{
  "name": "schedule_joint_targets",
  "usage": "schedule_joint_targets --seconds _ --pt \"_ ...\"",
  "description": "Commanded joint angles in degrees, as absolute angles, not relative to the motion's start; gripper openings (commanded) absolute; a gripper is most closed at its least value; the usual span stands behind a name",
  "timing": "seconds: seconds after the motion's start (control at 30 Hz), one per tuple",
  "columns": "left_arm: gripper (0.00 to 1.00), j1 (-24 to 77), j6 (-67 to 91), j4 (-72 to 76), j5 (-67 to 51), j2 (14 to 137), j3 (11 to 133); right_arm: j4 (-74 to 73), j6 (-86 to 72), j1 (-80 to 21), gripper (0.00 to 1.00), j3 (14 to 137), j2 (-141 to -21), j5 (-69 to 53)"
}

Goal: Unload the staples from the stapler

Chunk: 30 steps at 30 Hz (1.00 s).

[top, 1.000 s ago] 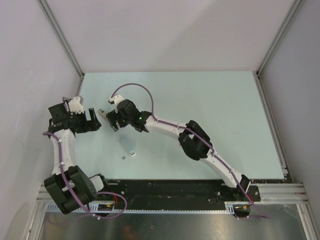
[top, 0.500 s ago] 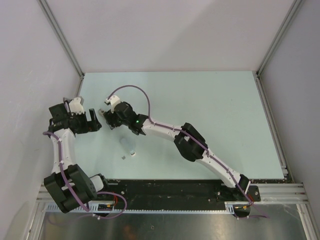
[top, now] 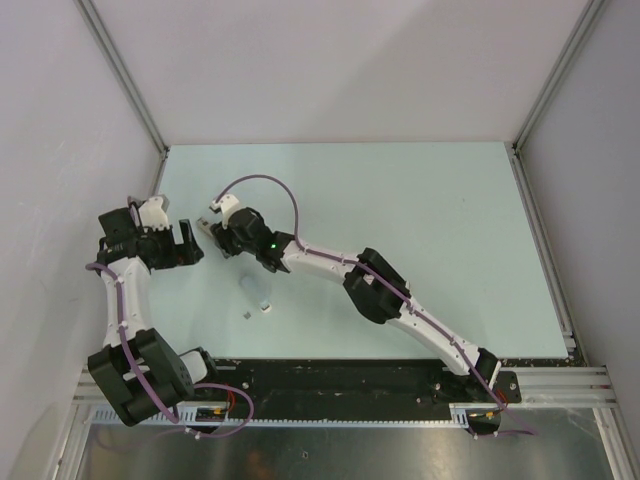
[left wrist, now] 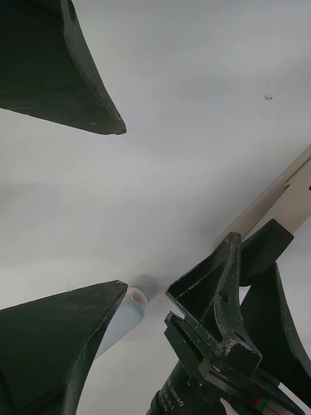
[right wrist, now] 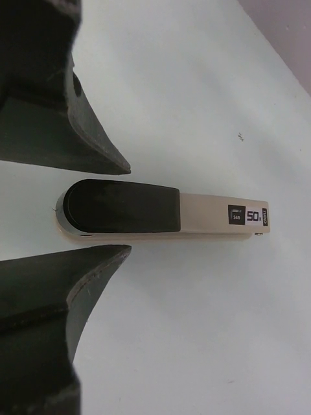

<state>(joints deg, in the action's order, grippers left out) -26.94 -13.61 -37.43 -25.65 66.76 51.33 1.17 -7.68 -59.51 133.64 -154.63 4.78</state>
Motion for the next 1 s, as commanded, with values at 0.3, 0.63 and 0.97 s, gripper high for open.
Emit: schedule_joint_targets --seconds 0.3,0.63,0.97 --pt "0.99 -27.58 -15.60 -38.31 -24.89 66.25 53.06 3.49 -9.04 -59.38 0.15 134.11 -153.05 8.39" --pt "0.99 -22.29 -15.59 -38.79 -23.74 64.14 53.59 4.82 -10.54 -55.73 0.00 107.37 -132.95 16.90" --pt "0.99 -8.23 -10.36 -38.92 -21.27 64.59 57.27 -2.04 -14.21 -54.41 0.00 84.99 -116.21 26.75"
